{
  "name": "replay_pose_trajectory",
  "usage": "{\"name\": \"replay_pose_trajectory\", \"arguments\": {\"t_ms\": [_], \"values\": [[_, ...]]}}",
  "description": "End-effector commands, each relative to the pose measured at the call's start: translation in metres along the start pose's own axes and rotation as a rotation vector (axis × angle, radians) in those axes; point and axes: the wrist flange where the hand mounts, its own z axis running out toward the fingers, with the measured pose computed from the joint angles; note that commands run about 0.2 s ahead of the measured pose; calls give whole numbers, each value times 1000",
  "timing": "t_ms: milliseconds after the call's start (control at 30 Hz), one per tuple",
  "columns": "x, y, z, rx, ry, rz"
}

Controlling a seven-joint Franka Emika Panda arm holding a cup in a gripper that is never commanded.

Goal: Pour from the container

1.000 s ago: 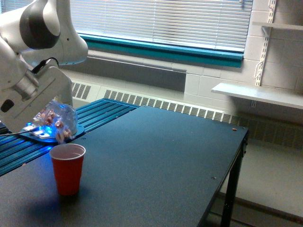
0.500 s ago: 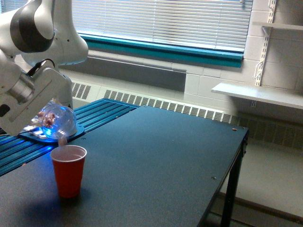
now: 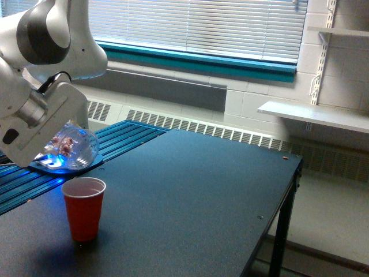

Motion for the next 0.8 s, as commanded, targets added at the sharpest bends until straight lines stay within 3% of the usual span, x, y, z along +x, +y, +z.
{"name": "replay_pose_trajectory", "arguments": {"t_ms": [33,267,400,500,633,800], "values": [[4,0,-2,17,-13,2],[11,2,6,13,-36,32],[19,3,23,-25,-52,62],[27,2,46,-88,-62,88],[32,0,60,-140,-63,97],[38,-2,61,-166,-48,116]]}}
